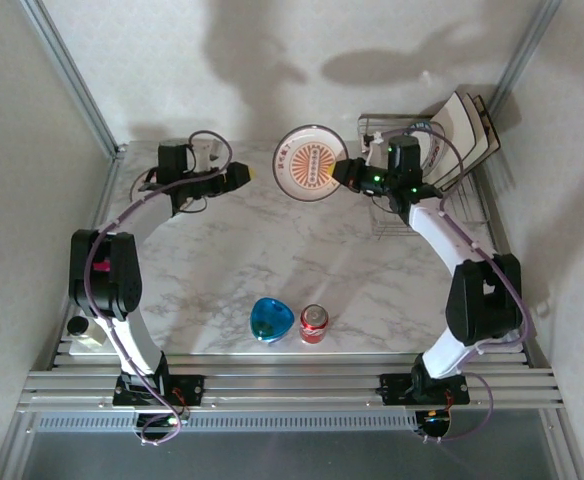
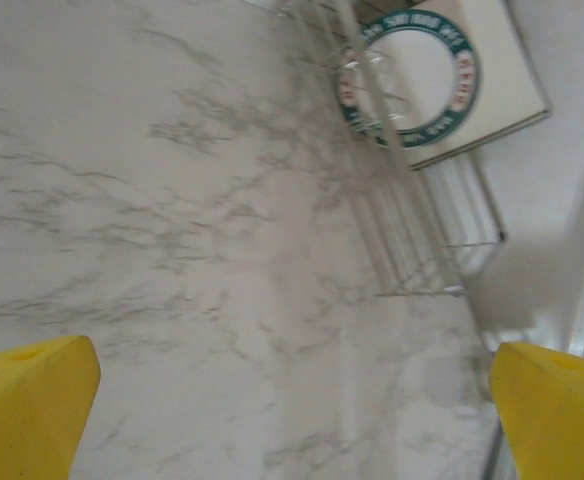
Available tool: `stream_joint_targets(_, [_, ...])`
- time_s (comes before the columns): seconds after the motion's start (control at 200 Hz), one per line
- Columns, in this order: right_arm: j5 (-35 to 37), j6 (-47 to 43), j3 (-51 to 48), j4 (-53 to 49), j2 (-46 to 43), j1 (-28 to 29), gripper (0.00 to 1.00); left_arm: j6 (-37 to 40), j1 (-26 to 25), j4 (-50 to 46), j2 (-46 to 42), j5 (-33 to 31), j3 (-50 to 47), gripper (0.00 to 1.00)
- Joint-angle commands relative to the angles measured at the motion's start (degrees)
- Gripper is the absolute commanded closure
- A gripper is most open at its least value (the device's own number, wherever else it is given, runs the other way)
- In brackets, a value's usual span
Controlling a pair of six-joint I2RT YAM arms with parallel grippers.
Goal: Unload the plates from the dish rack
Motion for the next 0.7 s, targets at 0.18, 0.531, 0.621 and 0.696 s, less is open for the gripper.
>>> stream_joint_targets(0.18, [-2.72,3.10,6.93,6.64,5.84,4.30,1.00,-12.25,-1.85,20.72,-2.05,11.09,-4.66,0.08])
stream_joint_targets(0.531, [-1.46,4.20,9.28,7.56,9.57,7.72,1.00,-12.80,-1.75,19.36,0.13,11.61,-1.88,0.67])
stream_joint_targets(0.621, [-1.54,4.10,9.78,7.34,9.99,8.07,1.00,-13.13,-1.76,19.62,0.30,11.60,-1.62,0.71])
stream_joint_targets(0.696, [-1.57,4.10,10.11,7.18,10.27,8.18,1.00,-13.51,-1.75,20.07,0.48,11.68,-1.57,0.82])
